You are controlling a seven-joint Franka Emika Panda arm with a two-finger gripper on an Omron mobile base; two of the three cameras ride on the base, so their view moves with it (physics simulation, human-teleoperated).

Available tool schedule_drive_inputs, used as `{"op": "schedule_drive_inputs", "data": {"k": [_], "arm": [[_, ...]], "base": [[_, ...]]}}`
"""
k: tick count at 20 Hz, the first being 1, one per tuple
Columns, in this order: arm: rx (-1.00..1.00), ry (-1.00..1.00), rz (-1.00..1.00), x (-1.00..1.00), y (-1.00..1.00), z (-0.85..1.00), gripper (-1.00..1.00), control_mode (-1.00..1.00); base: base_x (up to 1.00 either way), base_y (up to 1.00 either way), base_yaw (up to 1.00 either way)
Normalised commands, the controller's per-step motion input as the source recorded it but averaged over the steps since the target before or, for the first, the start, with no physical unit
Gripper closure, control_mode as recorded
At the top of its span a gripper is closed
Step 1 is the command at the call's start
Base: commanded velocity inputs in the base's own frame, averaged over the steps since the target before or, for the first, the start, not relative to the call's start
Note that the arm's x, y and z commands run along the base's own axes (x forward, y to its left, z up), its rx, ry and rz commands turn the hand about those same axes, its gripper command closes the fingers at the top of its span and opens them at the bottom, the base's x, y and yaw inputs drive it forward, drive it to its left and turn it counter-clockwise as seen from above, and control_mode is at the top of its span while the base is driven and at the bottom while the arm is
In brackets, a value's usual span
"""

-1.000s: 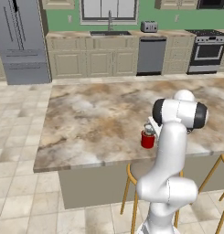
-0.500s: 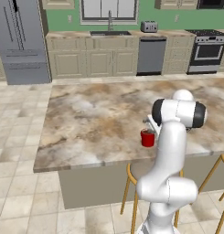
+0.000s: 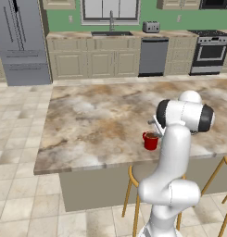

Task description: Pick up the marshmallow and place it in the cup of hot chocolate on the dining counter.

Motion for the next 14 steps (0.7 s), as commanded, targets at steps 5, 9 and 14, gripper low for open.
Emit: {"op": "schedule_drive_inputs", "data": {"k": [5,9,14], "arm": [[0.01,-0.28,0.00,-0.70,0.04,0.73,-1.00,-1.00],[0.00,-0.41,-0.02,-0.85,0.04,0.96,-1.00,-1.00],[0.00,-0.40,-0.04,-0.69,0.15,1.00,-1.00,-1.00]], "base": [[0.00,0.00,0.00],[0.00,0.00,0.00],[0.00,0.00,0.00]]}}
